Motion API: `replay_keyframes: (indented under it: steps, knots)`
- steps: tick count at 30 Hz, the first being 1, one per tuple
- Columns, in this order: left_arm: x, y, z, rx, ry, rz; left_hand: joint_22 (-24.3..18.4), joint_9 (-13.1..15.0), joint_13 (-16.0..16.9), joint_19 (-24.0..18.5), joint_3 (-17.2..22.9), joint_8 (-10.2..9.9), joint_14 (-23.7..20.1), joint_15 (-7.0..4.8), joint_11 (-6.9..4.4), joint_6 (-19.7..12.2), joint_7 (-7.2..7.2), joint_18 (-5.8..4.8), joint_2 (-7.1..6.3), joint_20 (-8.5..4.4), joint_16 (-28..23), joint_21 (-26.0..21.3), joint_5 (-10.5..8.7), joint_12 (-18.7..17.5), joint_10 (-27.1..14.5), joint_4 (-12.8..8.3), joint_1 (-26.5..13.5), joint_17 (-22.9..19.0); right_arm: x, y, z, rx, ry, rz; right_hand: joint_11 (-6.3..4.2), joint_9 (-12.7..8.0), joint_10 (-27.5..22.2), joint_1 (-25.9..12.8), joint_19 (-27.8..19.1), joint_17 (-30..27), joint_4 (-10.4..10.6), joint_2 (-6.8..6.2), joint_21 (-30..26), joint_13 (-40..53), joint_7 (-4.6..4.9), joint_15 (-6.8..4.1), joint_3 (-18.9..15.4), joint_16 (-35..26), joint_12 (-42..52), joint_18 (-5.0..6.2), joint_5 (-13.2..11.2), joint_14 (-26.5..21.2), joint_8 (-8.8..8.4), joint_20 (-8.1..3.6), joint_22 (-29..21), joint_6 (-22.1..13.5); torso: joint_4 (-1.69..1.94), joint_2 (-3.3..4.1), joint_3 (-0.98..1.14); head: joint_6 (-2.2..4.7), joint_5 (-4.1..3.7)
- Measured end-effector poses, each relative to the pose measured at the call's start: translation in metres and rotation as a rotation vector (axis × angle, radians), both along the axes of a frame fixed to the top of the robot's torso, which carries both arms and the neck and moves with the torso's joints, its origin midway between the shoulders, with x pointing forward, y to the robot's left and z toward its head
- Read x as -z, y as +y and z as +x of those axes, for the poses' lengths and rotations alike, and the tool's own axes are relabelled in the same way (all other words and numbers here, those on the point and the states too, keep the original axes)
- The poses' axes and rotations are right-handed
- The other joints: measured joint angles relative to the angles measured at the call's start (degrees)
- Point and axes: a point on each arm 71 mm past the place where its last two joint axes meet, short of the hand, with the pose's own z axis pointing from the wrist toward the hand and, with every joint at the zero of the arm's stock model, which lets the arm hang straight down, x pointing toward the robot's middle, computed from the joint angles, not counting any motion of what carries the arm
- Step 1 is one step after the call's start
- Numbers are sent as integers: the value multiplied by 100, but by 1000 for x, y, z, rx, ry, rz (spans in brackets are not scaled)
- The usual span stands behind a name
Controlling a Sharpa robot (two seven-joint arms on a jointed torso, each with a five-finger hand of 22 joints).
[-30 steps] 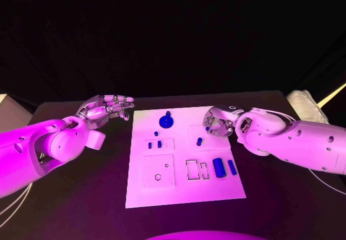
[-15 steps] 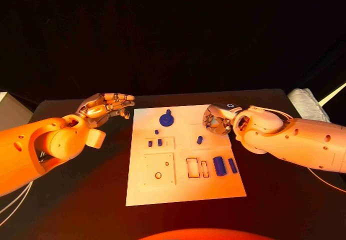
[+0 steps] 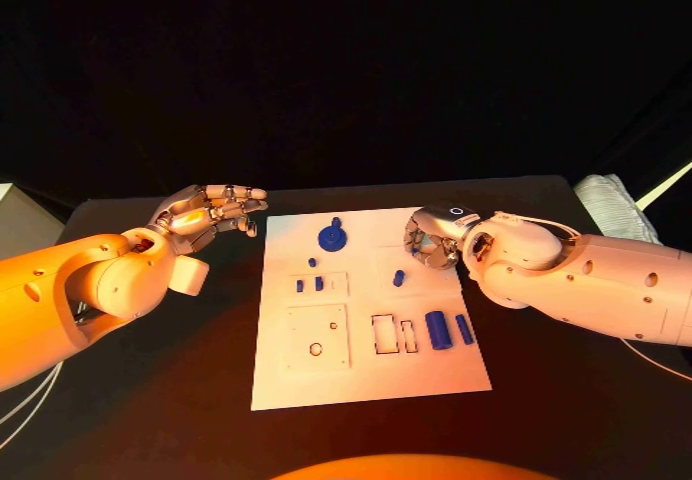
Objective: Assemble the parts on the task board
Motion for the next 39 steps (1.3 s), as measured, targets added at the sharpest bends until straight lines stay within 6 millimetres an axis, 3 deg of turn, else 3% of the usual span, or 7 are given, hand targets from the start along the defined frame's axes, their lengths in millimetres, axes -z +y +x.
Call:
replay_keyframes:
  steps: [8, 10, 12, 27, 33, 39]
  knots:
    - [0, 1, 0, -1, -1, 3, -6, -7, 0, 0, 0, 0, 0, 0, 0, 0, 0, 0, 0, 0, 0, 0, 0, -1, 0, 0, 0, 0, 1, 1, -3, 7, -19, 1, 22, 36, 22, 0, 0, -23, -20, 0, 111, 0, 0, 1, 6, 0, -9, 0, 36, 0, 1, 0, 0, 0, 0, -3, -5, -1, -13]
    - [0, 1, 1, -2, -1, 3, -6, -7, -5, 0, -17, 0, 0, 0, 20, 0, 0, 0, 0, 0, 0, 0, 0, -1, -20, 17, 0, 0, 0, 1, -5, 9, -26, 5, 22, 47, 22, -1, 0, -23, -21, 1, 154, 0, -16, 1, 6, 22, -11, -85, 36, 0, 0, 0, -1, 16, 1, -5, -5, 2, -14]
    - [0, 1, 1, -2, -1, 4, -6, -7, -5, 0, -17, 0, 0, 0, 20, 0, 0, 0, 0, 0, 0, 0, 0, -1, -20, 17, 0, 0, -1, 0, -6, 9, -33, 11, 23, 48, 23, -8, 0, -23, -21, 8, 154, 0, -16, 1, 6, 22, -22, -86, 36, 0, 0, 0, -1, 16, 2, -7, -5, 7, -14]
    - [1, -1, 3, -1, -1, 5, -32, -12, -5, 20, -32, 0, 0, 0, -1, -21, 21, 1, 23, 21, 0, -27, 0, 25, -40, 32, -23, -7, -35, 2, -18, -7, -137, 125, 41, 69, 41, -33, -1, -23, -97, 30, 189, 0, -16, -19, 81, 22, -88, -86, 32, -20, 0, 0, -2, 16, -1, -13, -16, 29, -17]
    - [1, -5, 3, 6, 0, 3, -38, -12, -5, 20, -32, 0, 13, 13, 13, -34, 8, 0, 23, 21, 0, -51, 0, 25, -54, 32, -23, -12, -41, 15, -33, -41, -141, 201, 41, 70, 41, -34, -1, -23, -141, 29, 189, 0, -16, -19, 123, 22, -95, -86, 19, -20, 0, 0, -2, 16, 10, -9, -16, 34, 5]
    - [1, -10, 2, 16, 0, 0, -41, -12, -4, 20, -32, 0, 22, 21, 20, -42, 0, 0, 23, 20, 0, -55, 0, 25, -61, 32, -23, -12, -36, 38, -53, -101, -112, 281, 41, 78, 41, -34, -1, -58, -148, 29, 189, 0, -16, -19, 116, 22, -94, -86, 8, -20, 0, 1, -3, 16, 4, -13, -16, 24, 98]
